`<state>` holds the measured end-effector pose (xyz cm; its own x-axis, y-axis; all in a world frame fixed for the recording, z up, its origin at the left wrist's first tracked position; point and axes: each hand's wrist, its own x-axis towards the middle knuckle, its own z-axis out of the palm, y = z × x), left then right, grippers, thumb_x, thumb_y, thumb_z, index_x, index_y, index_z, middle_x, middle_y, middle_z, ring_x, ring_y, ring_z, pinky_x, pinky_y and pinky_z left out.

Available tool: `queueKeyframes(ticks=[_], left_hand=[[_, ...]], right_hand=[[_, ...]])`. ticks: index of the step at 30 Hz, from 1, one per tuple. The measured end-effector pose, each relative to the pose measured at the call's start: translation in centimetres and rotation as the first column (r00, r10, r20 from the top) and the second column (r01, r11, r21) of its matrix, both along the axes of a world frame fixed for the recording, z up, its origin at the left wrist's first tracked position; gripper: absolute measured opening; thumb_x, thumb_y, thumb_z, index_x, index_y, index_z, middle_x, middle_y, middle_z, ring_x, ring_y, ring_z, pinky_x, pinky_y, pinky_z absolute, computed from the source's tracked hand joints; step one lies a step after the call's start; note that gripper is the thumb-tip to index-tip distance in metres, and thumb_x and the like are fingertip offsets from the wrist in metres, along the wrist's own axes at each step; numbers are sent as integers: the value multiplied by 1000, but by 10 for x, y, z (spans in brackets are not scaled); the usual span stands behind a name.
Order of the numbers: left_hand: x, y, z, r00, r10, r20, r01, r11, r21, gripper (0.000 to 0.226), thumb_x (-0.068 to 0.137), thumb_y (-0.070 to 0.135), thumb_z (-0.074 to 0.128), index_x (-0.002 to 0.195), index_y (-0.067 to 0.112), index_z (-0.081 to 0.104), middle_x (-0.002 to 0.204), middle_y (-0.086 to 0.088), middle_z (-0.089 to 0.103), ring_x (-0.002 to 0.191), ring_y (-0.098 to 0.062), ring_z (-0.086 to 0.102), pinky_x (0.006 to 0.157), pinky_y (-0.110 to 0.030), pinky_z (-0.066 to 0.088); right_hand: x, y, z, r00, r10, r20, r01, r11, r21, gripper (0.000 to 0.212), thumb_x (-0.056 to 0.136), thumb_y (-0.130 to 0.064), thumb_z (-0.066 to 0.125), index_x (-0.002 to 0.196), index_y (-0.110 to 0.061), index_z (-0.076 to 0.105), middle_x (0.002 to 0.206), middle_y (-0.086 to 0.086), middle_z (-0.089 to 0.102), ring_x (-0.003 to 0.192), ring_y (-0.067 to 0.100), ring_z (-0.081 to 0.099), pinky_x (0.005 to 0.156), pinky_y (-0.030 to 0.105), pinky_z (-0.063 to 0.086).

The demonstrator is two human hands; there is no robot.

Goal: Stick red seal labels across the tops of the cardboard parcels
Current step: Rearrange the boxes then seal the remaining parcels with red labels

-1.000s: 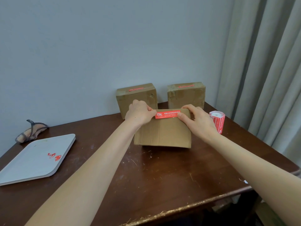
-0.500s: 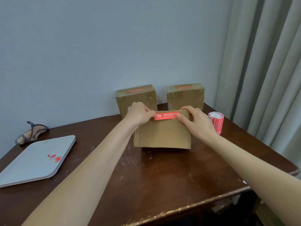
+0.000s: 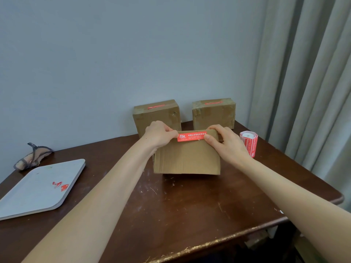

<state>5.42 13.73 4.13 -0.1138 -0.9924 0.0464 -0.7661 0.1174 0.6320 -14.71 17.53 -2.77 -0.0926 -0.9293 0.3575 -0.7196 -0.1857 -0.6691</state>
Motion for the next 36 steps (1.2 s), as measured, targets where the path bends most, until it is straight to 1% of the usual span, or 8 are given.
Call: queueKeyframes(ticks=[6, 12, 19, 23, 26, 29, 32, 36], left_hand=[[3, 10, 4, 995, 3, -103, 0, 1000, 26, 30, 89, 23, 61, 113, 5, 68, 129, -7, 58, 117, -19, 50, 84, -27, 35], [5, 20, 5, 972, 0, -233, 4, 1000, 17, 21, 88, 22, 61, 101, 8, 71, 122, -1, 61, 103, -11, 45, 85, -27, 32], [-4, 37, -3, 955, 18, -296, -74, 981, -178, 18, 83, 20, 61, 66, 19, 68, 83, -3, 70, 73, -9, 54, 65, -24, 40], [-11, 47, -3, 957, 55, -283, -130, 959, -253, 17, 79, 20, 59, 63, 24, 66, 73, 9, 65, 69, -8, 55, 68, -29, 46], [-16, 52, -4, 950, 43, -309, -127, 959, -254, 15, 78, 19, 58, 65, 20, 66, 69, 6, 62, 64, -10, 52, 62, -28, 43], [-19, 53, -5, 946, 43, -321, -133, 955, -264, 15, 79, 20, 59, 65, 19, 66, 72, 6, 62, 63, -8, 51, 59, -24, 42], [-22, 55, -6, 946, 48, -322, -142, 951, -276, 14, 80, 22, 60, 67, 20, 67, 78, 5, 65, 68, -8, 55, 59, -24, 44], [-26, 57, -6, 949, 40, -312, -130, 953, -273, 14, 82, 23, 60, 70, 20, 66, 84, 4, 65, 71, -10, 55, 57, -21, 42]], right_hand=[[0, 0, -1, 1000, 3, 6, -3, 1000, -10, 33, 94, -49, 49, 123, -34, 53, 115, -1, 53, 98, 19, 56, 86, 40, 48], [-5, -2, -1, 999, 47, 27, -44, 996, -81, 22, 92, -40, 55, 113, -33, 59, 106, -5, 53, 92, 16, 55, 88, 43, 48], [-11, 3, -1, 996, 88, 13, -86, 991, -103, 20, 85, -37, 65, 105, -40, 60, 114, -12, 52, 102, 13, 54, 89, 40, 49], [-16, 11, -4, 997, 79, -14, -79, 996, -48, 28, 80, -34, 73, 106, -37, 62, 117, -15, 48, 107, 15, 52, 89, 41, 49], [-15, 18, -4, 998, 17, -59, -21, 997, -75, 34, 77, -37, 76, 108, -32, 65, 117, -13, 47, 111, 13, 48, 89, 31, 46], [-6, 30, 8, 992, -72, 107, 93, 972, -217, 19, 76, -34, 78, 91, -25, 70, 99, -8, 56, 92, 9, 49, 75, 13, 37], [8, 42, 20, 904, 75, 421, 19, 976, -215, 12, 76, -22, 80, 73, -25, 69, 77, -6, 63, 68, 11, 48, 62, 12, 40], [20, 49, 25, 808, 138, 573, -16, 977, -212, 10, 77, -19, 79, 75, -26, 71, 72, -7, 67, 66, 12, 52, 61, 12, 44]])
